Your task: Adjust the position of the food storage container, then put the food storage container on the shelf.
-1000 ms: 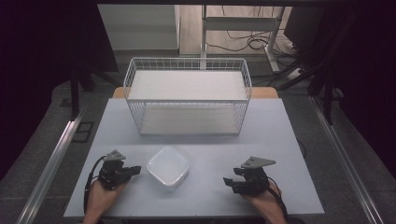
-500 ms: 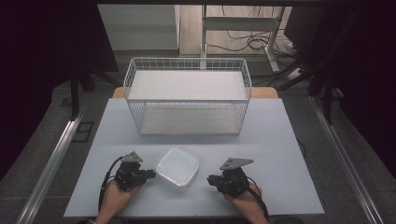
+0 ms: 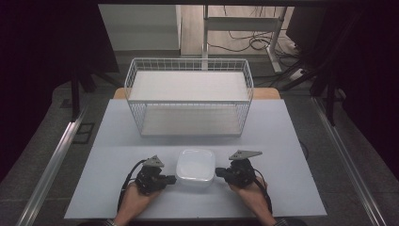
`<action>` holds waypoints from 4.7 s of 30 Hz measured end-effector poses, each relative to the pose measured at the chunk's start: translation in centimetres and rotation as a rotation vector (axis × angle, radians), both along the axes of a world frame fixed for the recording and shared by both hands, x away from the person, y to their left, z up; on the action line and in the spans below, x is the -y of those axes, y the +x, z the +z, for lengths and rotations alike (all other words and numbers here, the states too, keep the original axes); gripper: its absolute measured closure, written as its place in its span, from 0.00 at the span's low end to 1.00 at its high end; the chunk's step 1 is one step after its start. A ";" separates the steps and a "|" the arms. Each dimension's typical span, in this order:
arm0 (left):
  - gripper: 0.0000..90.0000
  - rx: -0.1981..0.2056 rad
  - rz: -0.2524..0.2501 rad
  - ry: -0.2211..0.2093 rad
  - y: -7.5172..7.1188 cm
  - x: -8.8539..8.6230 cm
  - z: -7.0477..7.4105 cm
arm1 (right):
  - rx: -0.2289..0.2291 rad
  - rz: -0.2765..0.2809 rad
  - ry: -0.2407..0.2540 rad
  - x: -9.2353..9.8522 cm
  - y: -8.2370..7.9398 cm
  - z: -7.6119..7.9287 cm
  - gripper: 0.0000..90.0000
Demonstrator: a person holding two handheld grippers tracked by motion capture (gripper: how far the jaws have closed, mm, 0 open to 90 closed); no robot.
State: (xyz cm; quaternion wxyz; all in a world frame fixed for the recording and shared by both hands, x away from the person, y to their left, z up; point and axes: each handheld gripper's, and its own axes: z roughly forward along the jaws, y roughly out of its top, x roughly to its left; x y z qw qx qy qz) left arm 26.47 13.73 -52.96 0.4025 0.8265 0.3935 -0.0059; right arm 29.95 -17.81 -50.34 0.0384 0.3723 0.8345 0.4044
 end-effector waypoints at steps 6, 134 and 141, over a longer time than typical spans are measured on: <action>0.99 0.015 0.004 0.016 0.1 0.1 0.0 | 0.015 0.004 -0.036 0.0 0.6 -0.1 0.94; 0.89 0.177 0.120 -0.197 2.4 -1.4 8.8 | 0.099 -0.086 0.138 -1.0 1.0 7.7 0.87; 0.89 0.220 0.127 -0.204 2.9 -1.8 10.8 | 0.139 -0.078 0.141 -1.4 1.8 9.8 0.87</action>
